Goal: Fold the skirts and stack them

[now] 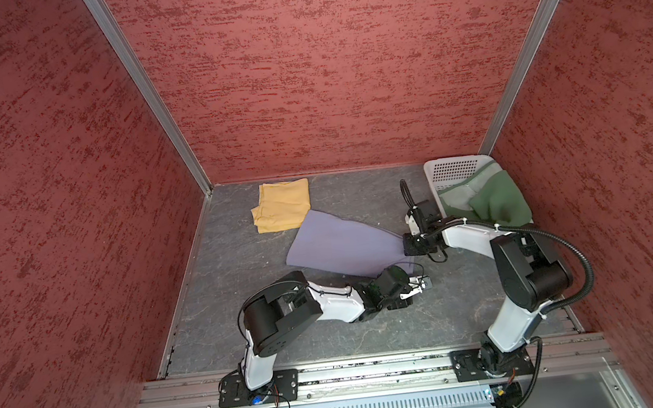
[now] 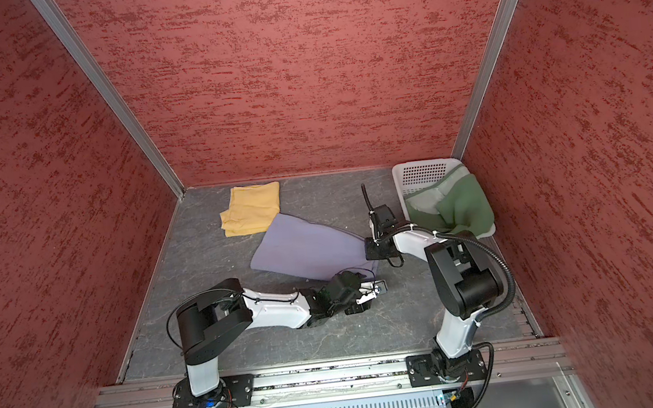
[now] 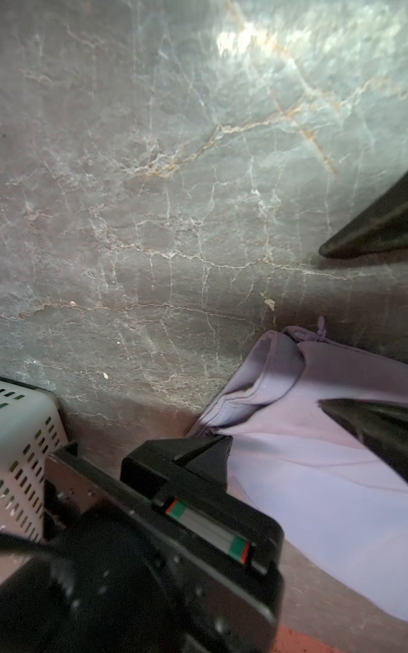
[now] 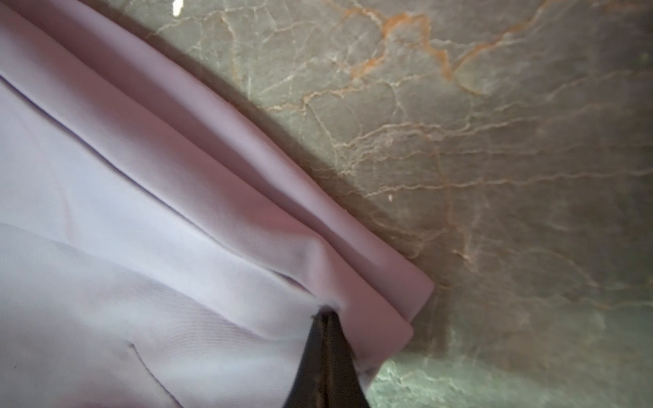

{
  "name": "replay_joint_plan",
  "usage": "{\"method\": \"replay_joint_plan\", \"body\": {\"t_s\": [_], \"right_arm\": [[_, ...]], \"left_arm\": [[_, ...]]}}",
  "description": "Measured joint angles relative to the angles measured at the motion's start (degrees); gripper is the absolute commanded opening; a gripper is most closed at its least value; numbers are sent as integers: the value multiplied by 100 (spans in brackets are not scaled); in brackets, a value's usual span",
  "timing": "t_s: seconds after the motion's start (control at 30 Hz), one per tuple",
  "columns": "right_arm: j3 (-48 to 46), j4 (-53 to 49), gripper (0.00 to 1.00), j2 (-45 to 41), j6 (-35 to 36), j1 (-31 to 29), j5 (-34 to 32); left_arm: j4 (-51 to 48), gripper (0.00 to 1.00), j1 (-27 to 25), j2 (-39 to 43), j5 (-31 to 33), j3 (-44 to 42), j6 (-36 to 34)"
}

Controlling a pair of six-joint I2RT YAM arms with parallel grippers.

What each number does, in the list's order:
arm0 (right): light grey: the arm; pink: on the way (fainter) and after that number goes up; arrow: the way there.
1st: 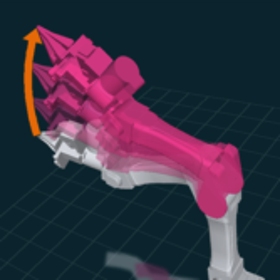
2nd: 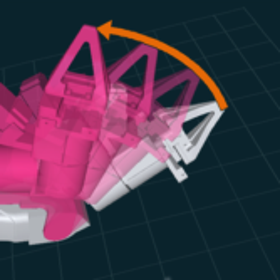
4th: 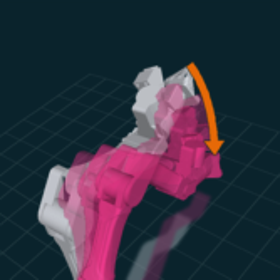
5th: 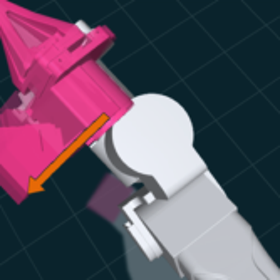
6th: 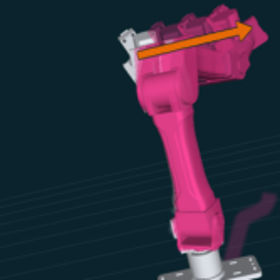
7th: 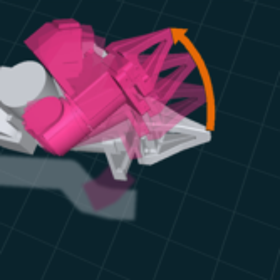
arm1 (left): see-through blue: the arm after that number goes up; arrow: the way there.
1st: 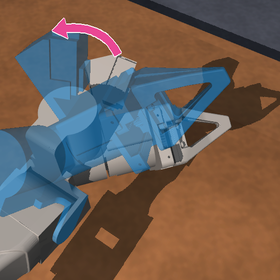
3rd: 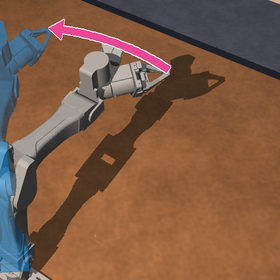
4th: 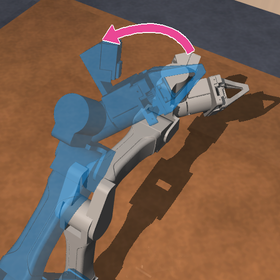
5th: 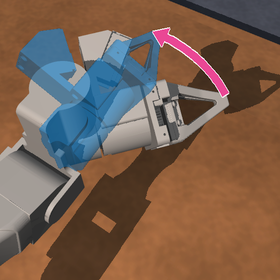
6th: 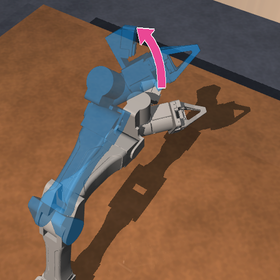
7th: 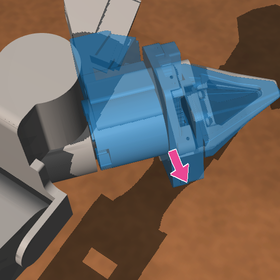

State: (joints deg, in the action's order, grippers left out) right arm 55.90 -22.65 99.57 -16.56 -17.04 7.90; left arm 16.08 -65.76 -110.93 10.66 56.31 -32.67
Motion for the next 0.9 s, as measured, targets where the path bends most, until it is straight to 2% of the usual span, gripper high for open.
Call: {"method": "replay_joint_plan", "body": {"t_s": [0.07,0.2,0.33,0.5,0.6,0.7,0.83,0.9], "right_arm": [[22,-24,3,13,4,0,0],[72,-83,3,42,7,0,4],[83,-107,3,42,9,0,11],[83,-116,3,42,11,7,50],[85,-116,4,42,11,13,63],[94,-125,16,42,7,39,111],[94,-109,45,-50,-90,59,275],[90,-92,51,-201,-146,68,328]], "left_arm": [[20,48,20,-94,28,48,-33],[68,34,72,-254,94,105,-55],[70,12,149,-319,105,133,-44],[68,1,199,-319,59,184,-4],[61,0,208,-328,42,199,9],[46,0,212,-328,15,214,85],[37,0,260,-304,-103,214,245],[24,0,308,-258,-184,214,348]]}}
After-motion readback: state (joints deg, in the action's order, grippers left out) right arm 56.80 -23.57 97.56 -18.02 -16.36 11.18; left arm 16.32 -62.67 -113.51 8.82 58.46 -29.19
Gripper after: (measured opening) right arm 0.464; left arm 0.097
